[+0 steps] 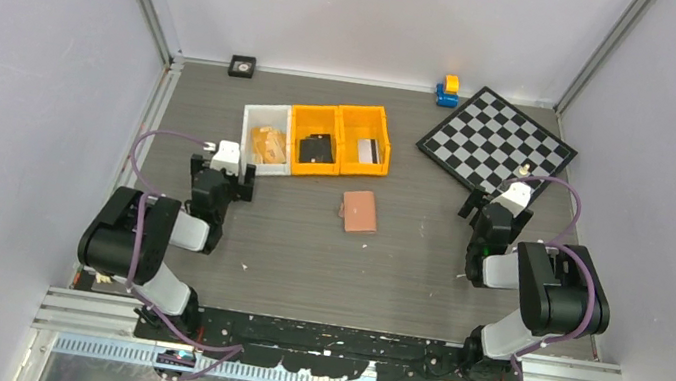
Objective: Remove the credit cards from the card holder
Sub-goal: Reset both arms
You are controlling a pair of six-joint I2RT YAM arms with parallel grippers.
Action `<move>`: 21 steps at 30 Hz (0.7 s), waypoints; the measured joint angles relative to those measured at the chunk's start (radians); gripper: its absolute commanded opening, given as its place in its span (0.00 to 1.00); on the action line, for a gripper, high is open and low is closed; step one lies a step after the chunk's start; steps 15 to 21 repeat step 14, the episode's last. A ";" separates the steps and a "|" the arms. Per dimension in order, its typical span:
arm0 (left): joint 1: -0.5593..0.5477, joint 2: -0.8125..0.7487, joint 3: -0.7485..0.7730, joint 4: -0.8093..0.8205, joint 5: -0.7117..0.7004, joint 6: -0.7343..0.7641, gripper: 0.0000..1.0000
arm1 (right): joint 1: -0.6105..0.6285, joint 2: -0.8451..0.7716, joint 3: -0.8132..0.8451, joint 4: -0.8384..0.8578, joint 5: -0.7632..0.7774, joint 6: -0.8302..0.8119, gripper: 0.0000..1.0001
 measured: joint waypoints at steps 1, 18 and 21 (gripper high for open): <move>0.000 0.000 0.001 0.002 0.002 -0.002 1.00 | 0.000 0.000 0.000 0.000 0.000 0.000 0.92; 0.016 0.000 0.043 -0.049 0.028 -0.028 1.00 | 0.000 0.000 0.000 0.000 0.000 0.000 0.92; 0.016 0.000 0.043 -0.049 0.028 -0.028 1.00 | 0.000 0.000 0.000 0.000 0.000 0.000 0.92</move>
